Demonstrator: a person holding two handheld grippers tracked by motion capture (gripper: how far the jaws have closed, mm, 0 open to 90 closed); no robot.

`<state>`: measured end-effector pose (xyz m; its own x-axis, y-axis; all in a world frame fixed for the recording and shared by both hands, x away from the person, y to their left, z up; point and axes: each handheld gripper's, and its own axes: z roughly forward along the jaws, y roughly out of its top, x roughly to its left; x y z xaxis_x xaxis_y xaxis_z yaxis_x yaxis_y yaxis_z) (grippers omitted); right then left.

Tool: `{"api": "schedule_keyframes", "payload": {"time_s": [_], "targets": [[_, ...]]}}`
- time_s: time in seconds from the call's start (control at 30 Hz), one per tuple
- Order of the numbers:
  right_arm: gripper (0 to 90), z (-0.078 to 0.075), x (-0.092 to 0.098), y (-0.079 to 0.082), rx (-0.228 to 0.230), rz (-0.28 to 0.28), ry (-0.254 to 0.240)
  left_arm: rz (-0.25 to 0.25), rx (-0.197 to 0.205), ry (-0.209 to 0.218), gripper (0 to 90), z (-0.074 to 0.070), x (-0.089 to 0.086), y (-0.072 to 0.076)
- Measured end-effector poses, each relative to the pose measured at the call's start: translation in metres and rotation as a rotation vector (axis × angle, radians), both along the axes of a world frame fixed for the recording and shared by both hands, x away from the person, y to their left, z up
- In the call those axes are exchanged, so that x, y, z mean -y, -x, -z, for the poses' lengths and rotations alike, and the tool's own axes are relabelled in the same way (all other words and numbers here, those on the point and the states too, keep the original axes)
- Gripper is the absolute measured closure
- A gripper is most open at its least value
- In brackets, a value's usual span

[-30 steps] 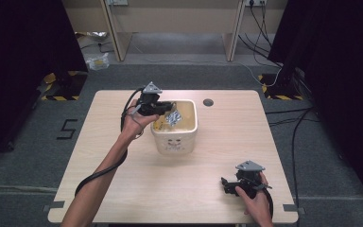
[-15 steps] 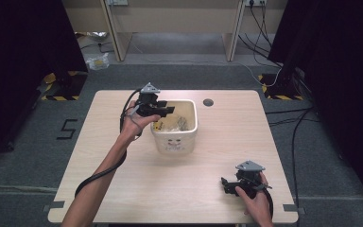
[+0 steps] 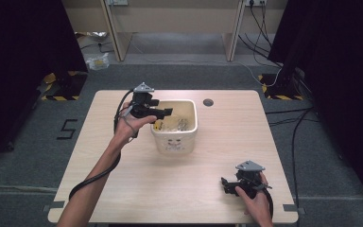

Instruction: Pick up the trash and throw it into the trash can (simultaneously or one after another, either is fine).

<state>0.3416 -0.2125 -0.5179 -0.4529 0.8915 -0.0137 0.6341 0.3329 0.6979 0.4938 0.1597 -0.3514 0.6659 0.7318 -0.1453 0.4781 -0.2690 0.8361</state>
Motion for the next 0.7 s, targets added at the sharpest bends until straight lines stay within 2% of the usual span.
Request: {"api": "schedule_keyframes", "payload": {"time_s": [0.1,0.3,0.7], "targets": [[0.6,0.0,0.0,0.0,0.0,0.0,0.0,-0.008,-0.004,0.002,16.5,-0.001,-0.004,0.003],[0.6,0.0,0.0,0.0,0.0,0.0,0.0,0.007,0.004,0.023,15.6,-0.003,-0.011,0.009],[0.6,0.0,0.0,0.0,0.0,0.0,0.0,-0.002,0.018,0.025,15.6,0.0,-0.03,0.025]]}}
